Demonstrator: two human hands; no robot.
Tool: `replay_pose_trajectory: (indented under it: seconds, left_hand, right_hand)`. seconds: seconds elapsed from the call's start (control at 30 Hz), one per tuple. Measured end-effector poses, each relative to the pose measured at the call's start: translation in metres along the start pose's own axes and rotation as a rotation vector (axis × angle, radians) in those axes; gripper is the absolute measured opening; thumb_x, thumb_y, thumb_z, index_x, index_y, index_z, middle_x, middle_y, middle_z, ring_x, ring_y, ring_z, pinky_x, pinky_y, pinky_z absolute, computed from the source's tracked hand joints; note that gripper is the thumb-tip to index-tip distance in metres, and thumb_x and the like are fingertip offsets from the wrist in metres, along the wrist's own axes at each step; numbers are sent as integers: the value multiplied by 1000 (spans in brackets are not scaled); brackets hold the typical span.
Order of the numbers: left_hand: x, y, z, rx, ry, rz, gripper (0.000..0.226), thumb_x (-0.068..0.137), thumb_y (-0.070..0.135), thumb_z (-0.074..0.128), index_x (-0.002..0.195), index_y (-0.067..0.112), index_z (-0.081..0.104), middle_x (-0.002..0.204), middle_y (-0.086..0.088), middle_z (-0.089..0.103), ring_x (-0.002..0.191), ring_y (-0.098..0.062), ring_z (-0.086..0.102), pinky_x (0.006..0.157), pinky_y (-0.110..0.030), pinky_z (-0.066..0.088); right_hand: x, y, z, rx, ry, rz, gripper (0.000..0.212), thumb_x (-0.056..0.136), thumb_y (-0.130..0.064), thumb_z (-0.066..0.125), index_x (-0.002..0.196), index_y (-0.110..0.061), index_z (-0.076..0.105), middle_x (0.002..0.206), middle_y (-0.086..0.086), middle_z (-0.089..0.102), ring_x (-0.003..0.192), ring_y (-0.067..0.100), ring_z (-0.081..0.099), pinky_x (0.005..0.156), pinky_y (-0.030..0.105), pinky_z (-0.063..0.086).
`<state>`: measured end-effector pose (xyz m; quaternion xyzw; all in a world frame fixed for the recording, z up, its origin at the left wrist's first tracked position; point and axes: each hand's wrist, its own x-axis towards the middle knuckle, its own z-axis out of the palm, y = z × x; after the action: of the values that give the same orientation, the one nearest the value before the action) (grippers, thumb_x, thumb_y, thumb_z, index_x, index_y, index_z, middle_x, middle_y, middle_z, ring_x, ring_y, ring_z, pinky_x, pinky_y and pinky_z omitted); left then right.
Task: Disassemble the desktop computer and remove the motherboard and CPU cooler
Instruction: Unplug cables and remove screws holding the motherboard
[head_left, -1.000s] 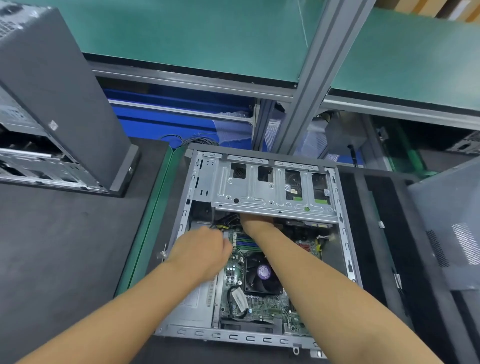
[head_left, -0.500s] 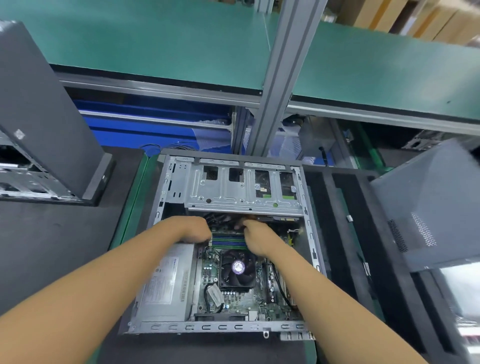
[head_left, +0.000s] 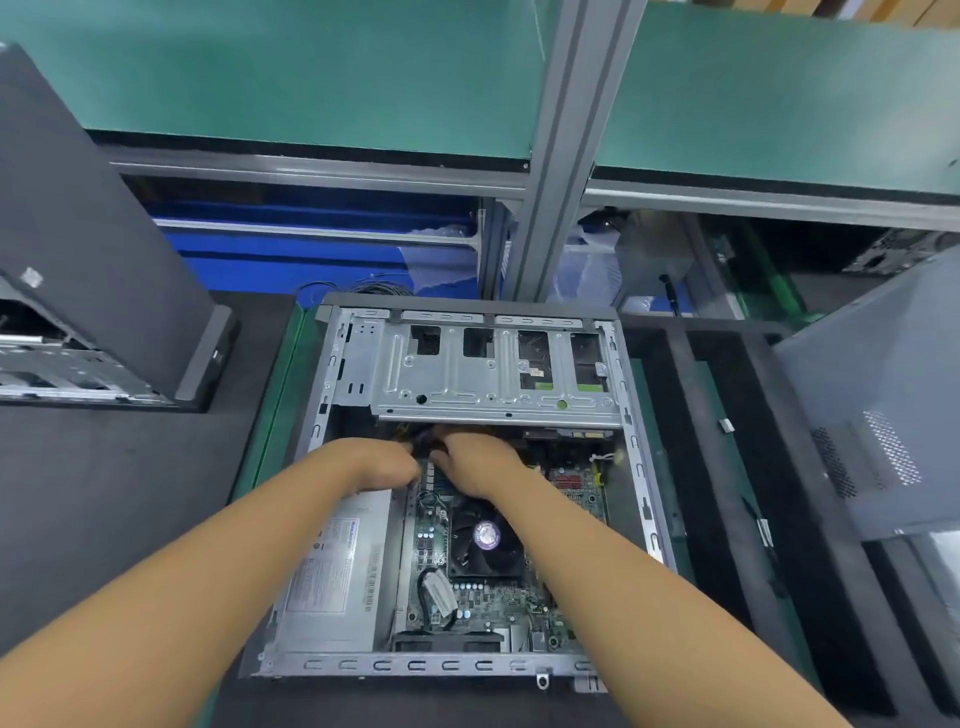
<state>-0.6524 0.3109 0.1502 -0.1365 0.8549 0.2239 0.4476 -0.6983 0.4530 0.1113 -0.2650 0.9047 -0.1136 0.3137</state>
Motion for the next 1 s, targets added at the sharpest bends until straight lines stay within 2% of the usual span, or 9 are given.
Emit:
replay_pose_trajectory:
  seconds: [0.17,0.27,0.4,0.57,0.67,0.73,0.8,0.9,1.0]
  left_hand:
    - [7,-5,0,-48,47,-4,52,93,8,44,145,8,44,146,-14,47,127,-27,47,103,-34,38]
    - [11,-8,4,-24,75,-3,36,88,4,40,115,2,63,111,-14,61,91,-24,51,79,-32,41]
    - [13,-8,6,12,81,-24,18,87,2,38,82,8,55,86,-7,53,80,-23,46,69,-32,37]
    - [12,-8,5,-6,139,-34,21,98,13,40,103,10,59,83,-2,49,89,-23,46,78,-32,38]
    - [12,-6,5,12,92,-17,20,93,3,37,96,3,57,90,-7,53,84,-22,48,74,-31,39]
    - [9,-5,4,19,81,0,20,91,3,36,86,9,54,85,-5,53,78,-20,48,71,-30,39]
    - [9,-5,4,34,66,7,20,90,4,35,85,11,53,80,-3,52,72,-17,46,66,-29,38]
    - [10,-6,3,45,66,17,19,86,4,35,91,12,52,87,-5,52,78,-20,45,66,-30,35]
    - [13,-7,4,40,88,49,20,85,5,37,94,15,52,95,-5,51,83,-22,45,71,-31,37]
  right_hand:
    - [17,-12,1,-58,4,69,45,100,-46,47,137,-22,44,141,12,50,122,35,53,84,40,42]
    - [26,-20,-2,-41,-29,155,44,100,-41,48,139,-21,47,145,10,47,125,35,50,85,39,41]
    - [34,-29,-2,-106,-149,228,31,100,-30,44,127,-21,55,136,8,54,105,28,53,79,38,42]
    - [36,-32,-1,-151,-257,227,22,101,-23,38,112,-21,57,131,8,56,94,24,47,78,37,38]
    - [35,-30,-1,-78,-214,235,22,102,-19,34,98,-15,55,124,10,57,102,27,54,82,36,40]
    - [33,-28,-7,32,-115,212,33,104,-20,29,116,-12,59,133,14,54,122,30,51,98,39,40]
    - [25,-24,-14,64,-93,217,37,105,-17,27,129,-9,54,141,13,52,127,30,49,105,40,37]
    - [5,-11,-13,115,-48,245,35,103,-8,31,121,3,59,129,21,59,114,35,57,85,38,44]
    - [-20,6,-7,149,36,174,38,107,-25,32,122,-2,58,120,22,63,109,37,59,84,36,45]
